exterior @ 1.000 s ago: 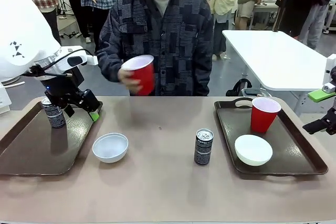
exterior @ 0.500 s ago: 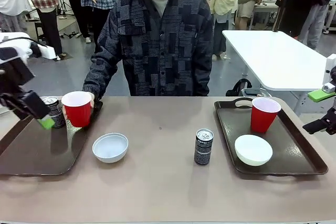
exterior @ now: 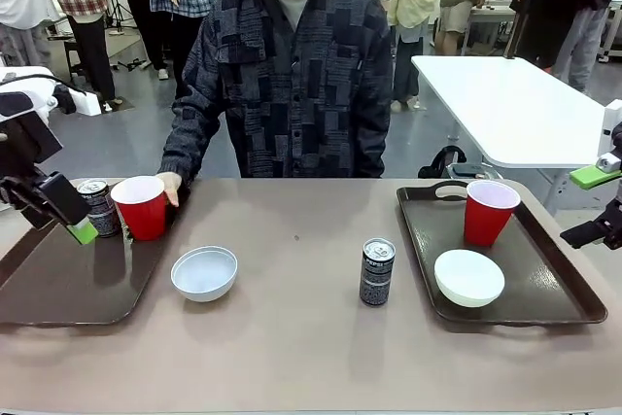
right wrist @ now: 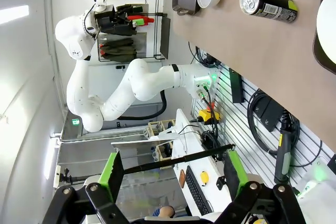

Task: Prepare tableware on both trays.
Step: Pick up a Picnic Bowl from the table and place it on a Handle tray.

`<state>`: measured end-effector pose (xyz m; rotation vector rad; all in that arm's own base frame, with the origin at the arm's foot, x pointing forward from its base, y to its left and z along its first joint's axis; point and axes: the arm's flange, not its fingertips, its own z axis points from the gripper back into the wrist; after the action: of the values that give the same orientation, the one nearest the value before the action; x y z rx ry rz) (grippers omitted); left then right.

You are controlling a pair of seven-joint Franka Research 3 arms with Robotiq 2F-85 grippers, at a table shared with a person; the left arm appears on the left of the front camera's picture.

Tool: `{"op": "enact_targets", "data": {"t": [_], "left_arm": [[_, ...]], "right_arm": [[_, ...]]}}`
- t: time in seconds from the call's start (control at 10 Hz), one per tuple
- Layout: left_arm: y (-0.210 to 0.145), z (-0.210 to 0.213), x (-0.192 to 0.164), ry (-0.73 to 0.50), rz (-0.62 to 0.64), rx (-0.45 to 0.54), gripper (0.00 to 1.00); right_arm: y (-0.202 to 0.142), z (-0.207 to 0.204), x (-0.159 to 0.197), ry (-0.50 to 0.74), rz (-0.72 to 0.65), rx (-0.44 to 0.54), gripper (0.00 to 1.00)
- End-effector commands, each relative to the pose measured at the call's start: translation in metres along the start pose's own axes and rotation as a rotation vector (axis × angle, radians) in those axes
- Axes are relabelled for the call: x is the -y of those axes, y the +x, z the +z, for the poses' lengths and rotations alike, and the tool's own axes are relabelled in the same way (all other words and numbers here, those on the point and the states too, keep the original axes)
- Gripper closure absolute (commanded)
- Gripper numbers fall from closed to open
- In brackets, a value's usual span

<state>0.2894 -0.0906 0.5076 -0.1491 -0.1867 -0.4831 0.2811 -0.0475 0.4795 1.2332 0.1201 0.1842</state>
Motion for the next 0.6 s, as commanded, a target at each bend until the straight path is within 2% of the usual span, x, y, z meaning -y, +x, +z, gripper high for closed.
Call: {"op": "enact_targets", "data": {"t": [0.0,0.1,0.2,0.3,0.5], "left_arm": [[-0.015,-0.026,-0.001,0.029,0.014,0.02,0.0],[-0.001,-0.039,0.001,0.036,0.065,0.034,0.0],[0.018,-0.059,0.003,0.044,0.108,0.012,0.0],[0.033,-0.077,0.008,0.026,0.122,-0.055,0.0],[0.06,-0.103,0.025,0.062,0.168,-0.07,0.0]], "right_arm": [[0.0,0.001,-0.002,0.013,0.007,0.0,0.0],[0.0,0.001,-0.002,0.013,0.007,0.0,0.0],[0.0,0.001,-0.002,0.013,0.007,0.0,0.0],[0.0,0.001,-0.002,0.013,0.007,0.0,0.0],[0.0,0.001,-0.002,0.013,0.007,0.0,0.0]]}}
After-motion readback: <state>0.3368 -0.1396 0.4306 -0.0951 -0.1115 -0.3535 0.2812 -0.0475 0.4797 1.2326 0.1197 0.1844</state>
